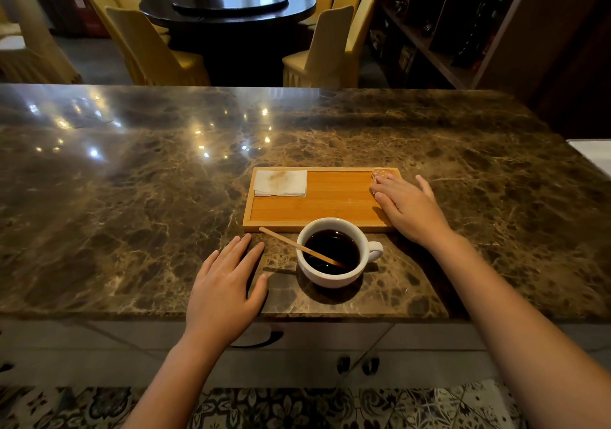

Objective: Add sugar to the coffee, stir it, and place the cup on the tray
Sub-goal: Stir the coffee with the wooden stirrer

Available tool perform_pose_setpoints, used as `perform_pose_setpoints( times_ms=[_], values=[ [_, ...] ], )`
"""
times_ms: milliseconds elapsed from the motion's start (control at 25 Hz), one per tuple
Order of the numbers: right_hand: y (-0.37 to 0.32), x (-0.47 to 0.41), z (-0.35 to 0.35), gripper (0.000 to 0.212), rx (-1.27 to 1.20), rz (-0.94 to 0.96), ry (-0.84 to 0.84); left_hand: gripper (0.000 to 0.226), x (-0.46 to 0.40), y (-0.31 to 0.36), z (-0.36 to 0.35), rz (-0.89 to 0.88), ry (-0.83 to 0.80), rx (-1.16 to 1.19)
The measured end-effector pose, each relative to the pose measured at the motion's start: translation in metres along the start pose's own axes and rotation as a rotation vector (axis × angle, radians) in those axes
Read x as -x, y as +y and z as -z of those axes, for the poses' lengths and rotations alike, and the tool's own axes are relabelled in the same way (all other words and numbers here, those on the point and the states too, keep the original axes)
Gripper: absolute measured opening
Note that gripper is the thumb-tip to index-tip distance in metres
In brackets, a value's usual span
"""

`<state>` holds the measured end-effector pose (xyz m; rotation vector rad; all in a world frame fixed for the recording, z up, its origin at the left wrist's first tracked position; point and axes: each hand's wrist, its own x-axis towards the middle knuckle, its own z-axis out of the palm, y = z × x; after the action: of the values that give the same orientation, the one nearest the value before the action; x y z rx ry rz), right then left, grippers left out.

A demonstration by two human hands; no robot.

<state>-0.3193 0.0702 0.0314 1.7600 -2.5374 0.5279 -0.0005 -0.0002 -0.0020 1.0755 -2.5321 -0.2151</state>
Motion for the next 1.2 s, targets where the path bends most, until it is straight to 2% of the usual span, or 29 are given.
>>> perform_pose_setpoints(
  times_ms=[160,280,400,560,680,840,1040,1200],
  values=[
    [-0.016,0.005,0.017,0.035,-0.057,0.0,0.059,0.054,0.001,-0.001,0.0,-0.002,-0.001,-0.004],
    [-0.055,0.015,0.038,0.032,-0.199,0.177,0.161,0.054,0.0,0.0,-0.001,0.0,0.002,-0.002],
    [-0.107,0.029,0.05,0.034,-0.311,0.326,0.062,0.055,0.0,0.0,-0.001,0.001,0.004,-0.002],
    [-0.152,0.033,0.037,0.039,-0.145,0.411,-0.08,0.055,0.001,-0.001,-0.002,-0.006,0.0,-0.002],
    [-0.163,0.029,0.025,0.029,-0.128,0.396,-0.104,0.055,0.001,-0.001,-0.002,-0.006,-0.002,0.004],
    [-0.16,0.032,0.027,0.013,-0.241,0.335,-0.047,0.054,0.0,-0.001,-0.002,-0.01,-0.005,0.007],
    [-0.119,0.04,0.066,0.007,-0.491,0.134,0.059,0.051,0.001,0.0,-0.001,-0.005,-0.007,0.025],
    [-0.086,0.06,0.084,0.007,-0.656,0.022,0.048,0.051,0.001,0.0,0.0,-0.012,-0.002,0.025]
  ],
)
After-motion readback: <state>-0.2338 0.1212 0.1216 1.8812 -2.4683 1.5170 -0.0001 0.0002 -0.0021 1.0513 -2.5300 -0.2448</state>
